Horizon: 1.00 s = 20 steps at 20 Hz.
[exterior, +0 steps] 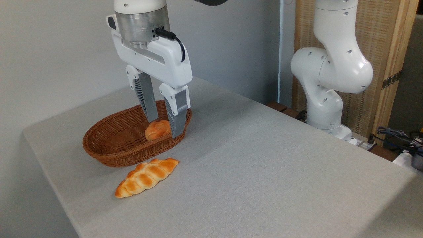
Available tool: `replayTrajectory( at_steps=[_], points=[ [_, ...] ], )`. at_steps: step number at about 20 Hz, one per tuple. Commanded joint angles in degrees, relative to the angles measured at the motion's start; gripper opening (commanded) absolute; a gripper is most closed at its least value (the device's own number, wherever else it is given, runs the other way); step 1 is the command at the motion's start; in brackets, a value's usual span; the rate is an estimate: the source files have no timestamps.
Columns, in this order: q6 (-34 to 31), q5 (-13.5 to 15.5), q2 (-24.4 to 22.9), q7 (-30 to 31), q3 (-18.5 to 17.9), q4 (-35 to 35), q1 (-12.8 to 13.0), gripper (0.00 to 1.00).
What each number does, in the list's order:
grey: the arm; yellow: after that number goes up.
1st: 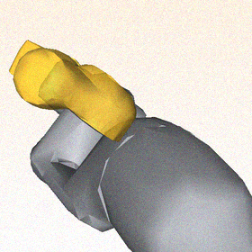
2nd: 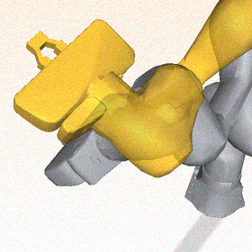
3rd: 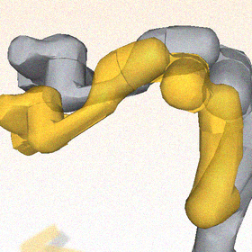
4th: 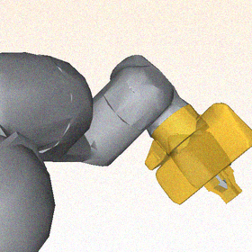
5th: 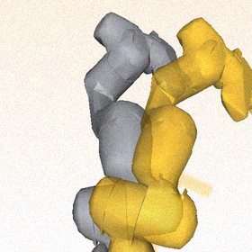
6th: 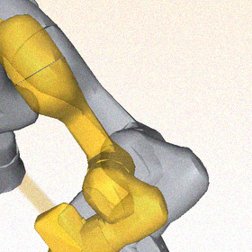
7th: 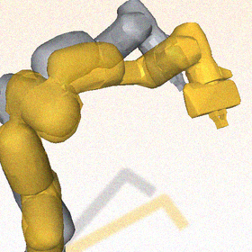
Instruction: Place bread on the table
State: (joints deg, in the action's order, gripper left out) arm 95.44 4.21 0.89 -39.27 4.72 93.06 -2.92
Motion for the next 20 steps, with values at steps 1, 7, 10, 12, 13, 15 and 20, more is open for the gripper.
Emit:
replayTrajectory(
  at_steps=[1,7,10,12,13,15,20],
  points=[
    [-0.4,0.5,-0.7,-0.2,0.9,-0.1,0.1,1.0],
    [-0.5,0.5,-0.8,0.1,0.8,-0.2,0.3,1.0],
    [-0.5,0.5,-0.8,0.1,0.7,-0.1,0.3,1.0],
    [-0.5,0.5,-0.8,0.0,0.6,-0.2,0.2,1.0],
    [-0.5,0.5,-0.8,0.0,0.6,-0.1,0.3,1.0],
    [-1.5,0.6,-0.8,-0.2,0.9,0.0,0.3,1.0],
    [-2.0,1.3,0.1,0.4,5.5,0.9,1.8,1.0]
  ],
)
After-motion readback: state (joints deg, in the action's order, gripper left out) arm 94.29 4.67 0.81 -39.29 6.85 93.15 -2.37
